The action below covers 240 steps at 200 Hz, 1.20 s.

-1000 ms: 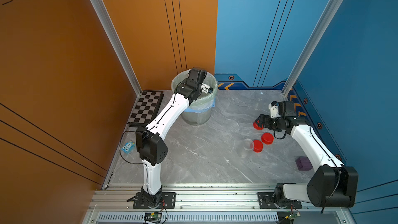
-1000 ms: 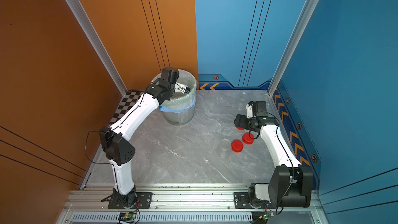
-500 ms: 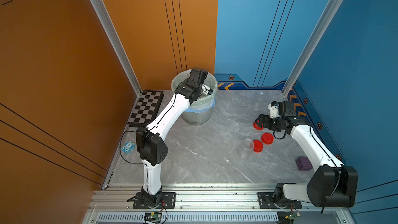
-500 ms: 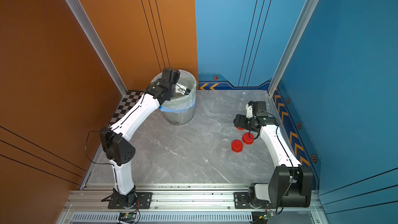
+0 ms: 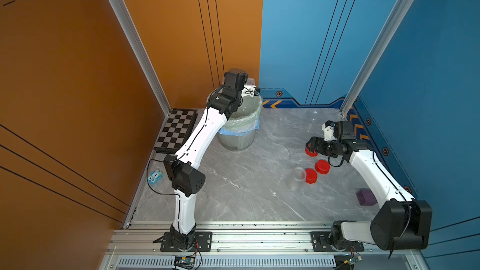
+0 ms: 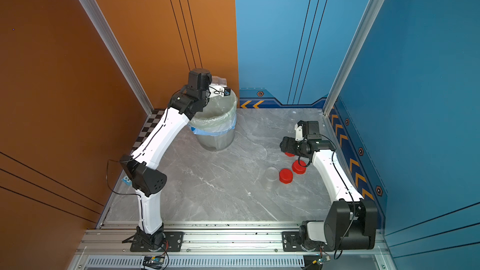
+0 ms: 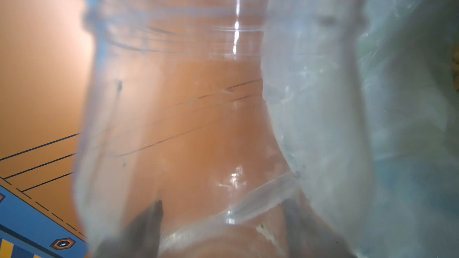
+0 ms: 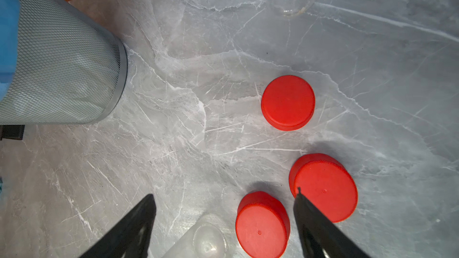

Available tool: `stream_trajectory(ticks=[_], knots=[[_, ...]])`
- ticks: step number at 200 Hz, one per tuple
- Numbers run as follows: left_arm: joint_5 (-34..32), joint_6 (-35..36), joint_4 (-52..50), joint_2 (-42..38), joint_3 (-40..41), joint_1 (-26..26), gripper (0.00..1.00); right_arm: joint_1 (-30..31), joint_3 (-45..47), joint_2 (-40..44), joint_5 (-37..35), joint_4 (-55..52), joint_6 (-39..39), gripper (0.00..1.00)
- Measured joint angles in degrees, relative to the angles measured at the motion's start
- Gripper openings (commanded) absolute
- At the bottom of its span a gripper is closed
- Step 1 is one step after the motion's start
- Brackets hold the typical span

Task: Empty moldy peanuts from jars
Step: Pour the moldy peanuts from the jar into the trash bin, then place the jar at the center of the board.

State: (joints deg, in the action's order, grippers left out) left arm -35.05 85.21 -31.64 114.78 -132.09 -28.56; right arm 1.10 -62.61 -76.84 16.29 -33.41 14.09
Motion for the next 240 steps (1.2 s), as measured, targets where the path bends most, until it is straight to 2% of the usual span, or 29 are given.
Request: stream_trajectory(ticks=[42,88,129,161,203,240], knots=[[7.63,-12.33,-2.36,-3.32,3.96,-2.01,0.32,0.52,-2.34,0.0,1.84,4.15,1.42,0.87],[25.18,-29.49,-3.58,-13.07,11.63,-3.02,0.32,1.29,-3.54,1.25,9.14,13.22,4.33,0.87],[41.72,-41.42,-1.64,-22.1,18.97,-3.02,0.31,4.66,4.02,6.21,18.21,33.22,12.96,0.87],[51.78,-49.33,5.64,-26.62,31.15,-3.02,0.31,10.25,8.28,6.45,23.78,48.09,20.63,0.88],[58.6,-59.76,17.84,-27.8,47.01,-2.73,0.32,18.51,8.37,7.8,24.63,52.57,19.78,0.91],[61.79,-65.55,24.17,-27.89,51.06,-2.1,0.32,22.32,8.37,9.42,23.78,52.39,16.55,0.93]])
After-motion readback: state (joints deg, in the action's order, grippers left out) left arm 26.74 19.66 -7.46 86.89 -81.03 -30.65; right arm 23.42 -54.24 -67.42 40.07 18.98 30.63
